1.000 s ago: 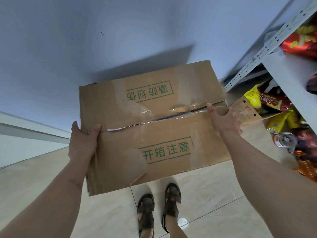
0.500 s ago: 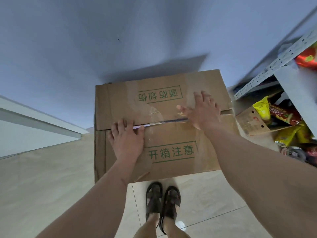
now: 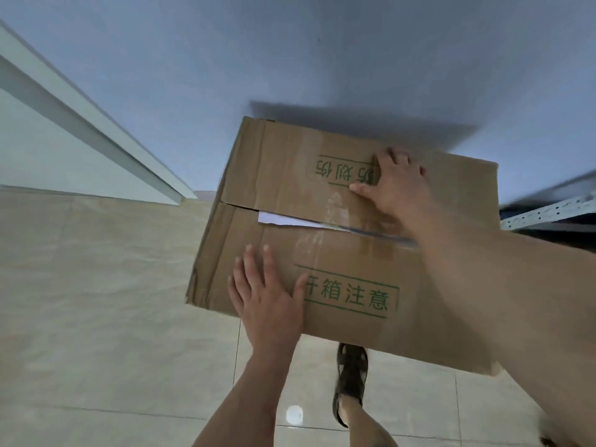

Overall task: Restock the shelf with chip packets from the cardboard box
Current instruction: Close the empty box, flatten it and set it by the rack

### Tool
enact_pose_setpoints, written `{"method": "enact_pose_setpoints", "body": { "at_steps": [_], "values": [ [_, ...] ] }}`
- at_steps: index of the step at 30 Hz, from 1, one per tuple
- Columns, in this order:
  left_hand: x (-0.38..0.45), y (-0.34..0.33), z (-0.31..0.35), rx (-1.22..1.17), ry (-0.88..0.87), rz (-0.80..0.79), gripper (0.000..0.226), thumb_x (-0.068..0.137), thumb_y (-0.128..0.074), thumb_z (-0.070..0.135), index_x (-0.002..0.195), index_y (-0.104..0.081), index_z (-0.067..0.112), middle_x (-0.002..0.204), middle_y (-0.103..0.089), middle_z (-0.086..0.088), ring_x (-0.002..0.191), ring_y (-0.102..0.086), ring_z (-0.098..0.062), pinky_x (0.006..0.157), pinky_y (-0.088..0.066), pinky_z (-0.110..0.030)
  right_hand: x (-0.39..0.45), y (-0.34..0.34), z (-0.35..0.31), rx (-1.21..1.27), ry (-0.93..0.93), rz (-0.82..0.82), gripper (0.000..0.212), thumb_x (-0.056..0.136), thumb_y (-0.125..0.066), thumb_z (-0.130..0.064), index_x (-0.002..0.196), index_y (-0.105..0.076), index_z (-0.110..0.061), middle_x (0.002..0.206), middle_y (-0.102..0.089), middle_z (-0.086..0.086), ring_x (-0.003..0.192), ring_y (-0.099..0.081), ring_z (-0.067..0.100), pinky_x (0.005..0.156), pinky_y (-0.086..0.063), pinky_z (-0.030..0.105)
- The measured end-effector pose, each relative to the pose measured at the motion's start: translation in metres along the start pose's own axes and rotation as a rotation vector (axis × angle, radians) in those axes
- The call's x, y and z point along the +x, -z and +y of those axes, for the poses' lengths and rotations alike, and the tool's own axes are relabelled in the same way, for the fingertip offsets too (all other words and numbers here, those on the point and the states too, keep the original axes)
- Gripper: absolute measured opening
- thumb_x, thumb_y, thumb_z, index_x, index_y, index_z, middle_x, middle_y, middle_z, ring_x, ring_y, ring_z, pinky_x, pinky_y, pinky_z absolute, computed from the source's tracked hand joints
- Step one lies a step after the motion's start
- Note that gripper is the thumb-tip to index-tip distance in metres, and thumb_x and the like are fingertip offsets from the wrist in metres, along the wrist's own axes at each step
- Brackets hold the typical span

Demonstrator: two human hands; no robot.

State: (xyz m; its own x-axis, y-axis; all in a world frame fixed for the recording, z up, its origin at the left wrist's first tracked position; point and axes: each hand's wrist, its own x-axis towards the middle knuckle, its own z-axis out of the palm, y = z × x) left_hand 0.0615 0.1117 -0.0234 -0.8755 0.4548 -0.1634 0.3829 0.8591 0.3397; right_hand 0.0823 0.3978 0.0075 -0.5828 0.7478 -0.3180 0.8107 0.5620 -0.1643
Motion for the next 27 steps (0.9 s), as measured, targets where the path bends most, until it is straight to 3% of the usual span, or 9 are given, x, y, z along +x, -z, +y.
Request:
{"method": "enact_pose_setpoints", "body": {
  "at_steps": [4, 7, 9, 11, 14, 16, 19, 22, 27],
  "values": [
    [-0.056, -0.007, 0.014, -0.239, 0.390, 0.082, 0.116, 0.069, -0.063, 0.075, 0.156, -0.012, 0.018, 0.165, -0.017, -0.019, 0.149, -0.021, -0.043, 0.122, -0.018, -0.056, 0.009, 0.004, 0.012, -0.001, 0.010, -0.088, 0.125, 0.068, -0.070, -0.078, 0.160, -0.009, -0.020, 0.168, -0.005, 0.009, 0.154, -0.004, 0.030, 0.122, -0.010, 0.052],
    [-0.080, -0.009, 0.034, -0.678, 0.986, -0.035, 0.136, 0.063, -0.075, 0.072, 0.160, -0.002, 0.012, 0.168, -0.004, -0.009, 0.153, -0.017, -0.035, 0.123, -0.020, -0.051, 0.015, 0.007, 0.020, -0.011, 0.011, -0.119, 0.137, 0.061, -0.074, -0.079, 0.160, 0.001, -0.022, 0.167, -0.002, 0.011, 0.154, -0.001, 0.032, 0.123, -0.007, 0.052],
    [-0.090, -0.012, 0.051, -0.974, 1.167, -0.139, 0.129, 0.071, -0.080, 0.061, 0.161, 0.000, 0.015, 0.168, -0.013, -0.009, 0.151, -0.025, -0.033, 0.121, -0.024, -0.050, 0.021, 0.011, 0.026, -0.017, 0.001, -0.146, 0.142, 0.057, -0.075, -0.080, 0.160, 0.005, -0.024, 0.167, 0.001, 0.012, 0.154, 0.002, 0.033, 0.124, -0.006, 0.052],
    [-0.091, -0.020, 0.070, -1.203, 1.155, -0.257, 0.116, 0.076, -0.081, 0.050, 0.161, -0.006, 0.023, 0.162, -0.032, -0.009, 0.145, -0.036, -0.031, 0.120, -0.028, -0.049, 0.029, 0.016, 0.030, -0.009, -0.002, -0.182, 0.145, 0.056, -0.076, -0.079, 0.160, 0.009, -0.023, 0.167, 0.004, 0.013, 0.154, 0.004, 0.033, 0.124, -0.005, 0.052],
    [-0.080, -0.032, 0.085, -1.476, 1.091, -0.302, 0.089, 0.071, -0.084, 0.040, 0.147, -0.039, 0.029, 0.137, -0.062, 0.000, 0.123, -0.058, -0.022, 0.108, -0.046, -0.053, 0.030, 0.018, 0.025, -0.036, 0.032, -0.189, 0.144, 0.056, -0.076, -0.080, 0.160, 0.006, -0.022, 0.166, -0.004, 0.014, 0.153, -0.004, 0.034, 0.122, -0.007, 0.051],
    [-0.073, -0.036, 0.078, -1.535, 1.116, -0.254, 0.063, 0.082, -0.080, 0.031, 0.136, -0.048, 0.028, 0.124, -0.069, 0.001, 0.114, -0.064, -0.023, 0.088, -0.056, -0.049, 0.022, 0.016, 0.021, -0.065, 0.036, -0.166, 0.141, 0.056, -0.074, -0.082, 0.160, -0.001, -0.021, 0.165, -0.008, 0.017, 0.152, -0.007, 0.037, 0.121, -0.009, 0.051],
    [-0.076, -0.034, 0.060, -1.507, 1.105, -0.291, 0.055, 0.084, -0.079, 0.029, 0.133, -0.054, 0.024, 0.121, -0.072, -0.001, 0.112, -0.066, -0.026, 0.072, -0.056, -0.041, 0.002, 0.020, 0.025, -0.073, 0.002, -0.121, 0.128, 0.058, -0.073, -0.083, 0.155, -0.022, -0.016, 0.159, -0.019, 0.020, 0.146, -0.018, 0.040, 0.118, -0.017, 0.052],
    [-0.091, -0.028, 0.041, -1.449, 1.073, -0.360, 0.058, 0.082, -0.081, 0.029, 0.134, -0.055, 0.023, 0.121, -0.072, -0.001, 0.113, -0.066, -0.026, 0.075, -0.056, -0.043, -0.032, 0.022, 0.040, -0.026, -0.049, -0.093, 0.121, 0.062, -0.073, -0.080, 0.151, -0.030, -0.010, 0.154, -0.029, 0.017, 0.141, -0.028, 0.038, 0.114, -0.024, 0.052],
    [-0.131, -0.012, 0.011, -1.334, 0.930, -0.474, 0.062, 0.081, -0.082, 0.028, 0.136, -0.054, 0.026, 0.125, -0.071, 0.000, 0.115, -0.066, -0.026, 0.093, -0.055, -0.053, -0.120, 0.022, 0.068, 0.067, -0.205, -0.012, 0.118, 0.064, -0.073, -0.078, 0.149, -0.031, -0.007, 0.147, -0.038, 0.013, 0.136, -0.035, 0.035, 0.111, -0.029, 0.050]
  ]
}}
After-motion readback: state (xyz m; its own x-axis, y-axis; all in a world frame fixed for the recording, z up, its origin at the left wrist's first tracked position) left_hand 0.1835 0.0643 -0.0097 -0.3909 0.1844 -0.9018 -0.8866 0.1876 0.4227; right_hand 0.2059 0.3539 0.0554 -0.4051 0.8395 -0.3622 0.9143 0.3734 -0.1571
